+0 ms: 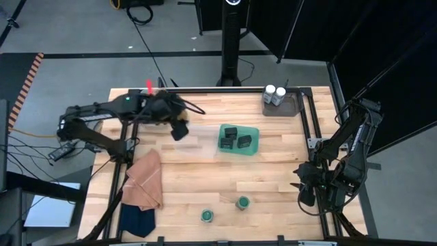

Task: Sort spices by type
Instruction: Put the brown seasoning bottle into the gray bin

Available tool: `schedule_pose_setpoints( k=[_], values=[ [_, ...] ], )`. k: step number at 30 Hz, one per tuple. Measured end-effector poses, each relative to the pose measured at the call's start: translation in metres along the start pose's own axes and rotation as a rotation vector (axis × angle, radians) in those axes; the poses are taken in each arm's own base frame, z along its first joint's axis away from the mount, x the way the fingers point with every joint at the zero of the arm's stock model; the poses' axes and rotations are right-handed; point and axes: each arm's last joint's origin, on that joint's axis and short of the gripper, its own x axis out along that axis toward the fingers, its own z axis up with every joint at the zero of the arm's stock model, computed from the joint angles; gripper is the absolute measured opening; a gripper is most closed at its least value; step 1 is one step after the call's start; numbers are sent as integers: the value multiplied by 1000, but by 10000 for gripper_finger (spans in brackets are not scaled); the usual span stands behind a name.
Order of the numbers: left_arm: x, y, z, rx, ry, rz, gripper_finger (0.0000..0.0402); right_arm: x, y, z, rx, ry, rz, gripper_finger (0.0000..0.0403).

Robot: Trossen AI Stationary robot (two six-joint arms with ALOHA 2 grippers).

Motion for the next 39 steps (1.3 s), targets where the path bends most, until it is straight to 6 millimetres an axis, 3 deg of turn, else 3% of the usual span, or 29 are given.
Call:
schedule_pose_setpoints(
  k=[8, 13, 25, 39],
  values=[
    [-2, 45, -61, -254, -46, 127, 266, 0, 0, 0, -1, -6, -2, 241],
    [-4, 72, -87, -460, -139, 269, 266, 0, 0, 0, -3, -6, -4, 241],
    [45, 104, -116, -747, -97, 428, 266, 0, 0, 0, 52, -7, -2, 241],
    [85, 123, -155, -904, -8, 379, 266, 0, 2, 0, 96, -8, 15, 241]
  ],
)
